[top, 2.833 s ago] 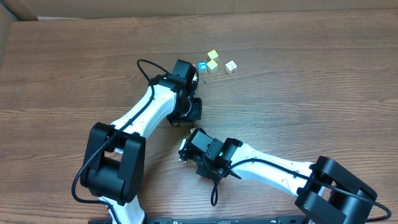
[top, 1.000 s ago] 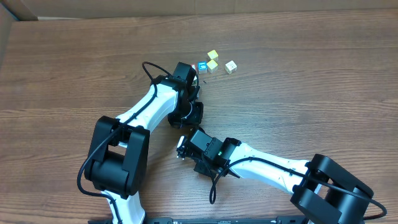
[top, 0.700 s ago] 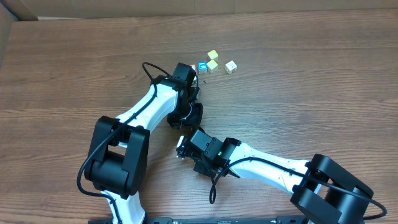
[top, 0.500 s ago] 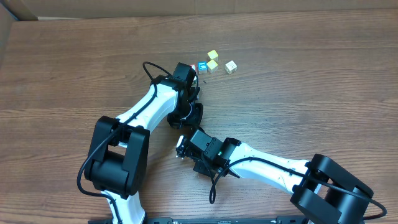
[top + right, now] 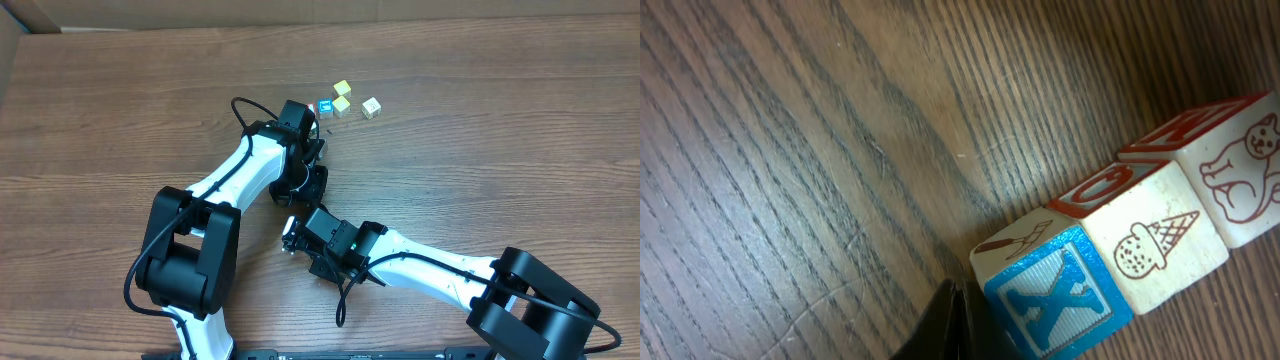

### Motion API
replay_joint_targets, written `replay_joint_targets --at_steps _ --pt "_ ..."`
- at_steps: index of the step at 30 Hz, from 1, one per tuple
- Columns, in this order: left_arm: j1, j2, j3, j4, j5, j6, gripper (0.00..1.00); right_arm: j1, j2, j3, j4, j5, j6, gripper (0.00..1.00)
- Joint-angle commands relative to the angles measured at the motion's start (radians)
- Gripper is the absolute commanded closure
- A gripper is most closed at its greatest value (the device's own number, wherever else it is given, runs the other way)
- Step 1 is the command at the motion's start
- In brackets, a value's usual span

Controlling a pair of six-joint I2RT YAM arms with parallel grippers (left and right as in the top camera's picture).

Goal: Flip 3 blocks

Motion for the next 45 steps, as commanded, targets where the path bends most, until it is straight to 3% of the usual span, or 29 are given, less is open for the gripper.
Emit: replay_joint_targets --at_steps 1,45 --pt "0.005 0.011 -0.001 0.002 0.039 0.039 0.96 -0.004 0.006 0.027 0.008 -0.002 0.011 0.96" --pt "0.005 0.011 -0.001 0.029 0.044 0.092 0.96 -0.003 0.006 0.027 0.037 -0.026 0.015 0.96"
